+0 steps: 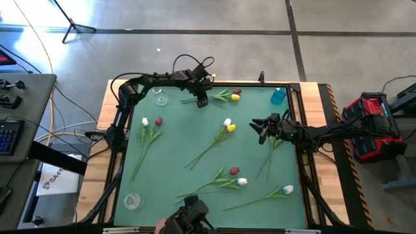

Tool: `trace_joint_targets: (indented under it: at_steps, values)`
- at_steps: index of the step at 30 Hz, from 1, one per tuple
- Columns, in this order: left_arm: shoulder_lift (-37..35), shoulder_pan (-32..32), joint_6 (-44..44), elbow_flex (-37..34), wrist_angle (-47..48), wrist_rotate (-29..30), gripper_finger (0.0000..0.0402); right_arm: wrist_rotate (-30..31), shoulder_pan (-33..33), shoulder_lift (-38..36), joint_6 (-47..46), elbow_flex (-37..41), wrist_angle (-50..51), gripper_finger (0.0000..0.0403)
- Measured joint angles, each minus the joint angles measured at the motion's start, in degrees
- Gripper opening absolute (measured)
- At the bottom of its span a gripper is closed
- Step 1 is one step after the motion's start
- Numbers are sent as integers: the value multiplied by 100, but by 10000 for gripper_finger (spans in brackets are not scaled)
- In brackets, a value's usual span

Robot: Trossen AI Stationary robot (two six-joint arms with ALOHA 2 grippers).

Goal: Sort flowers into vase by color
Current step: Put the top yellow flower into the top transparent vase

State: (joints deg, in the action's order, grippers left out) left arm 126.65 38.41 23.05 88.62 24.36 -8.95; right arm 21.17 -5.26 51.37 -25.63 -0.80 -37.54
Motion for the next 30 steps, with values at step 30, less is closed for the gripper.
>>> trace_joint_targets:
  at_steps: [30]
  values:
    - [-61,-61,103,275,169,97,170,-33,0,-2,-4,0,24,131]
